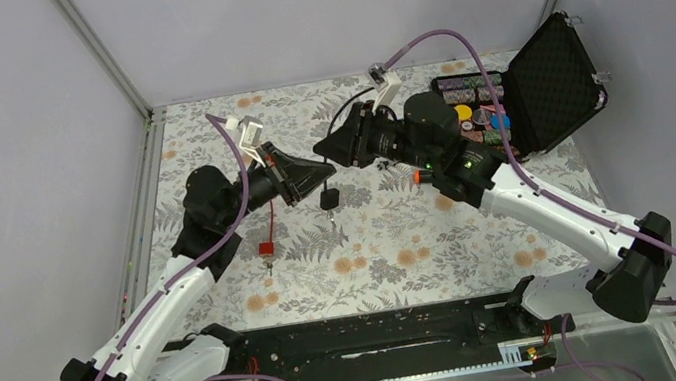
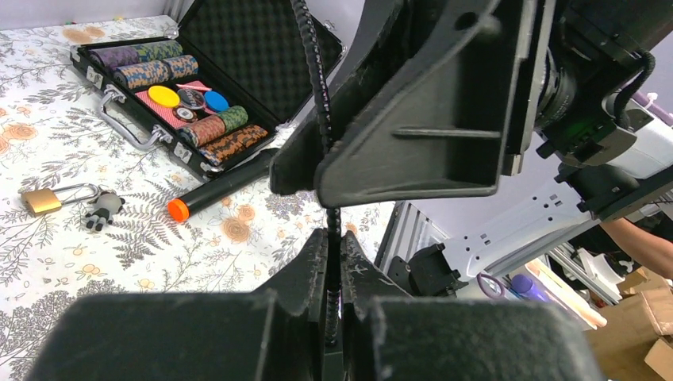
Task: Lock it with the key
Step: Lock the lock.
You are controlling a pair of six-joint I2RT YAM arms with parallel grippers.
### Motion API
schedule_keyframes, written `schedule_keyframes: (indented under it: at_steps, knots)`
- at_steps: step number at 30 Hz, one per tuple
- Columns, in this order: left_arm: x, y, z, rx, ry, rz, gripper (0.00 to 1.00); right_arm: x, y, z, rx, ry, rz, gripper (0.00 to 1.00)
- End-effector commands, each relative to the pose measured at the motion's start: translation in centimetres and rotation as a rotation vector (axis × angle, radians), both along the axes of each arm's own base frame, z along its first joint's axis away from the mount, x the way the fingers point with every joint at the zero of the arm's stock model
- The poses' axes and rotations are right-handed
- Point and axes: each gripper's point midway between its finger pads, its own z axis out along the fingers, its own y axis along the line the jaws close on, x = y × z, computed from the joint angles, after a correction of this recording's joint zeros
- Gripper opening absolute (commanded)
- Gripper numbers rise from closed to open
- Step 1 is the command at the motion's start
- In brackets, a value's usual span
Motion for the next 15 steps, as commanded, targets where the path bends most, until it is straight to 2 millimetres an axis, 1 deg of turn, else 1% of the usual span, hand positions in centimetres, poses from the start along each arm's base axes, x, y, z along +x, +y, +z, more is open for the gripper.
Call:
schedule_keyframes:
  at_steps: [1,2,3,4,5,6,7,9,11,13,15]
  knots:
    - [-0.9,0.0,3.0,-0.049,-0.125,-0.028,0.0,-0.1,0.9,3.5,0.086,-0.055,0.036,0.21]
    - [-0.7,0.0,2.9,-0.045,-0.121,-0.023,0.07,-0.1,0.9,3.6,0.09,-0.055,0.037,0.09]
    - [-0.6,0.1,2.7,-0.038,-0.119,-0.016,0.29,0.0,0.9,3.6,0.09,-0.055,0.031,0.01]
    - [-0.3,0.2,2.5,-0.027,-0.114,0.0,0.42,0.2,0.8,3.8,0.091,-0.058,0.02,0.0]
    - [-0.1,0.2,1.9,-0.007,-0.098,0.009,0.58,0.4,0.7,3.8,0.088,-0.062,0.007,0.0]
    - [0.1,0.3,1.5,0.013,-0.092,0.018,0.7,0.6,0.5,3.7,0.082,-0.062,-0.008,0.0]
    - [0.2,0.2,1.0,0.029,-0.088,0.022,0.76,0.9,0.4,3.7,0.076,-0.061,-0.03,0.0]
    - [0.6,0.2,-0.7,0.077,-0.074,0.033,0.82,1.6,0.0,3.7,0.062,-0.066,-0.069,0.0]
    - [1.1,0.3,-2.3,0.109,-0.041,0.054,0.83,2.3,-0.3,3.8,0.051,-0.077,-0.105,0.0]
    - [1.2,0.2,-3.1,0.114,-0.031,0.054,0.83,2.6,-0.3,3.7,0.038,-0.084,-0.119,0.0]
    - [1.1,0.2,-3.4,0.109,-0.036,0.054,0.82,2.8,-0.4,3.6,0.03,-0.083,-0.131,0.0]
